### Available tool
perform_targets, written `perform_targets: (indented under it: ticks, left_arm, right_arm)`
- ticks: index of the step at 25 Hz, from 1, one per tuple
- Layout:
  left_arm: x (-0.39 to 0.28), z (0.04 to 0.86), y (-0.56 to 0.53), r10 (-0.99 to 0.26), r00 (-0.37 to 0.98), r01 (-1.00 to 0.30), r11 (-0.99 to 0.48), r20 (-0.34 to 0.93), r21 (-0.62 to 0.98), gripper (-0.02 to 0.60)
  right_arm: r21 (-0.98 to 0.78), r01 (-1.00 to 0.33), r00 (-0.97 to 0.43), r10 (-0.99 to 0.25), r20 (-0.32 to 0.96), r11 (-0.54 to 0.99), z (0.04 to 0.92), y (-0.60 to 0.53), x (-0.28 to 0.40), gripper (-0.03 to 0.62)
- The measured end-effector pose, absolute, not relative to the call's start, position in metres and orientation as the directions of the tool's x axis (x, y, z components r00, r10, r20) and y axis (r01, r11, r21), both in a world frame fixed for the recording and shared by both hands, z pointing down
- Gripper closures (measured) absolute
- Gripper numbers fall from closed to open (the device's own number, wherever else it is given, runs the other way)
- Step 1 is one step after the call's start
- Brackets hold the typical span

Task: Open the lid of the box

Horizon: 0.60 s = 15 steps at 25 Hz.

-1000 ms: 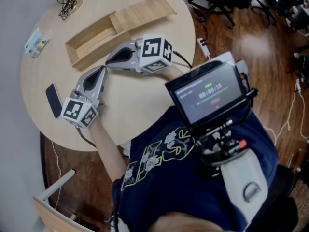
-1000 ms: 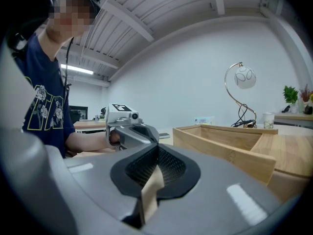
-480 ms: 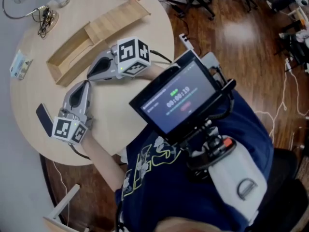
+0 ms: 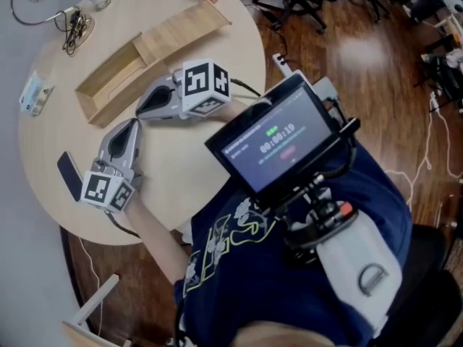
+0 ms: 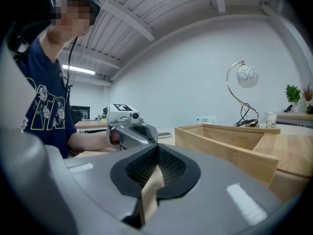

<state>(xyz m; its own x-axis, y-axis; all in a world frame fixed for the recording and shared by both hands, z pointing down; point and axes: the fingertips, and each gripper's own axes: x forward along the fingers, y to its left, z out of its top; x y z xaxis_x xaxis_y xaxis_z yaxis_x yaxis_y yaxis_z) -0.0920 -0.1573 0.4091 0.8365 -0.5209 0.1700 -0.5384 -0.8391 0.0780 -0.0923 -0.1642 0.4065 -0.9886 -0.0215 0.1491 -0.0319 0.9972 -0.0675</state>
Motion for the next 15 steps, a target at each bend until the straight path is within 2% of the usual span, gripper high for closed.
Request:
perform_targets:
  ticks: [15]
  left_arm:
    - [-0.0899, 0.4072, -0.1557, -0.522, 0.836, -0.539, -0.838, 0.17, 0.08, 0.578]
  right_arm:
    - [-0.072, -0.029, -0.988, -0.017, 0.153, 0.997, 0.4051, -0.1622, -0.0905, 0.582]
